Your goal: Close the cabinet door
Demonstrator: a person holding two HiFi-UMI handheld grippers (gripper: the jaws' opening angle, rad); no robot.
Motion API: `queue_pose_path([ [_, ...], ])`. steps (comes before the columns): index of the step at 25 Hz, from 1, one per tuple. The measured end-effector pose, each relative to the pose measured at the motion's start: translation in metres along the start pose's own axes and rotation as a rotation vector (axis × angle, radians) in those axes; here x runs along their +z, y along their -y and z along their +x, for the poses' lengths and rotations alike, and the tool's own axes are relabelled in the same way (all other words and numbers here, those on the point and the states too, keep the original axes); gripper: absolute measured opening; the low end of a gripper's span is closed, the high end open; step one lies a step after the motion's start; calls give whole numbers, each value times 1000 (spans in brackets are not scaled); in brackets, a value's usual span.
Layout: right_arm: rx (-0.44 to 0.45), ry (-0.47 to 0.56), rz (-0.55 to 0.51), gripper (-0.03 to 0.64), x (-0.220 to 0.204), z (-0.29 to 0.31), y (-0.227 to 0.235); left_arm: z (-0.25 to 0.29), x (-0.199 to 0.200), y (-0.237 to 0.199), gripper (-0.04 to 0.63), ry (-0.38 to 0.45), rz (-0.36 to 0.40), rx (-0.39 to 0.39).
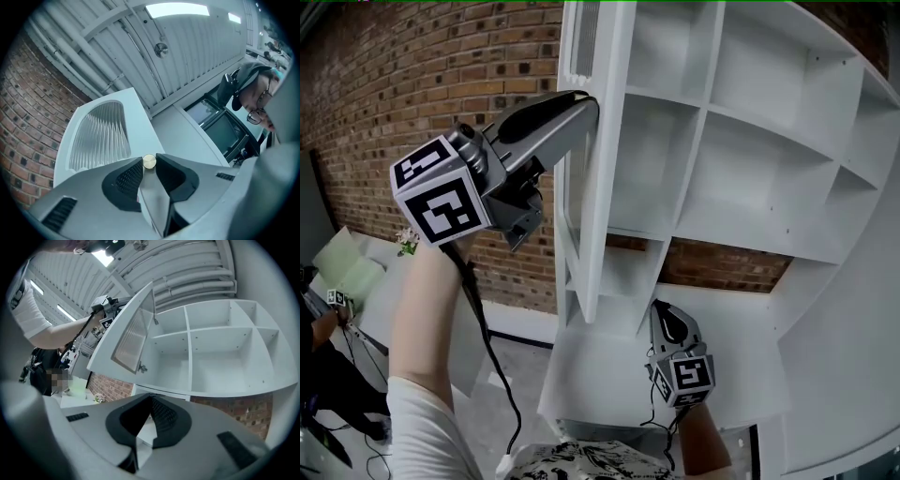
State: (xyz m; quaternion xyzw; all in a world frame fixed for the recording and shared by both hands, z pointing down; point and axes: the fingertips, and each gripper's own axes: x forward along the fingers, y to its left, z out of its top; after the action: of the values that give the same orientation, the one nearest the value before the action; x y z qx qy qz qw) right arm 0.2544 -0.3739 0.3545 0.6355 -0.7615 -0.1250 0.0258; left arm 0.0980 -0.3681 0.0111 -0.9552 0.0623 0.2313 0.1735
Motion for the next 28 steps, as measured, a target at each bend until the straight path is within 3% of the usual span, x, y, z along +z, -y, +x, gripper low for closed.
queue_pose_path([
  [4,9,4,19,8,1,5,5,8,-2,3,100,-10,9,-9],
  [13,25,21,51,8,-13,8,62,78,-39,6,94,-73,80,61],
  [28,43,18,72,8,-34,12,131,141,-81,-15,94,-130,191,227],
])
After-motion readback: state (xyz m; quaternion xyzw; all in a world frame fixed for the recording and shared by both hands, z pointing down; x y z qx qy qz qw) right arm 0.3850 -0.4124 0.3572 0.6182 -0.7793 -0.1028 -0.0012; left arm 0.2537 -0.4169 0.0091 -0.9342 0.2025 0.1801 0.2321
